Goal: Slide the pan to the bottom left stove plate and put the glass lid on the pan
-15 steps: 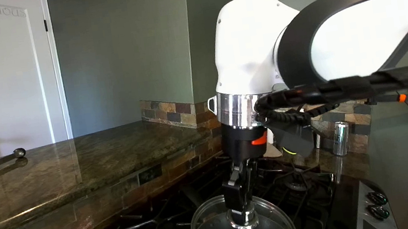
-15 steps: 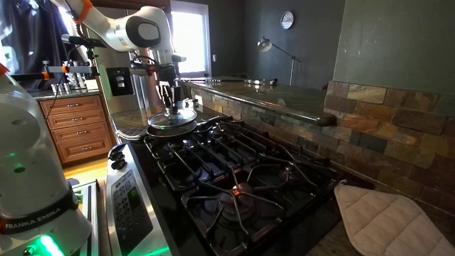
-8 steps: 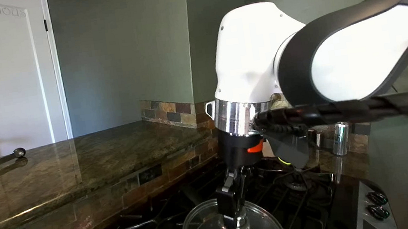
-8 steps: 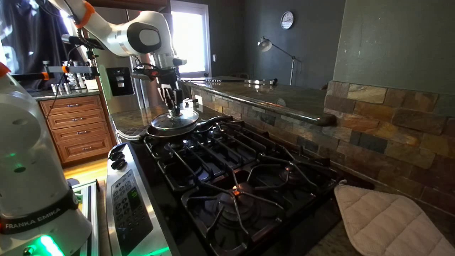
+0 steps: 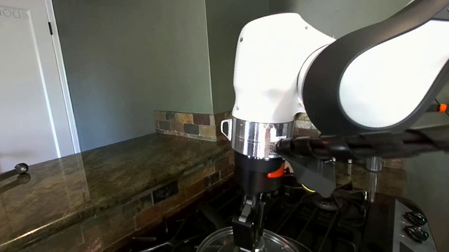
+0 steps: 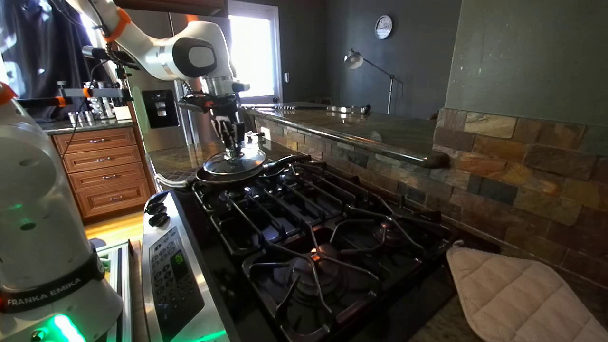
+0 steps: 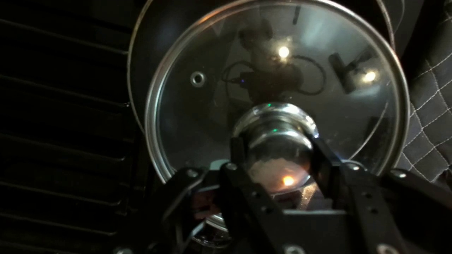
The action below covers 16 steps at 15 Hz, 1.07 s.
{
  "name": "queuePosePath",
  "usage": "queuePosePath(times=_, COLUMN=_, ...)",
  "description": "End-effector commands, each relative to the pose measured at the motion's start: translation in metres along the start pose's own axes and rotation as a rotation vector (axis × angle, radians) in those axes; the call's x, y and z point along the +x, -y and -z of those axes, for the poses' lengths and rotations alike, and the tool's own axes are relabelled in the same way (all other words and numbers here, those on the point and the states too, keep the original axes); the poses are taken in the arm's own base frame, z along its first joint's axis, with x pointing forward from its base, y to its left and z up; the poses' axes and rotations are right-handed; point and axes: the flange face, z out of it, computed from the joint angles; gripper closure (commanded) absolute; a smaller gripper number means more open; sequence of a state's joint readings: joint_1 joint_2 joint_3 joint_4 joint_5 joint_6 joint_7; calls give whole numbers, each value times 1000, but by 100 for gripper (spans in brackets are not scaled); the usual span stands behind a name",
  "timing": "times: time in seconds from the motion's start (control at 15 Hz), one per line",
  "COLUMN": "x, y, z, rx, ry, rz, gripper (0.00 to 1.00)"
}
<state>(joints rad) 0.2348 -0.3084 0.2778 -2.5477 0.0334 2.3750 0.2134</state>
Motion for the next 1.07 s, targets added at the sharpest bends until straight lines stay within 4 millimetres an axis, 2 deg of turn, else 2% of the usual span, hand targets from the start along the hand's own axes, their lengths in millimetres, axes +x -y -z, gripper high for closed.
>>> queuePosePath(times=0.0, x=-2, y=7, z=7, rx=15, ry=7, rz=14, gripper=77)
queuePosePath(times=1.0, x=-3, y=6, z=4, rx=-7, ry=59, rz=-1, gripper=77)
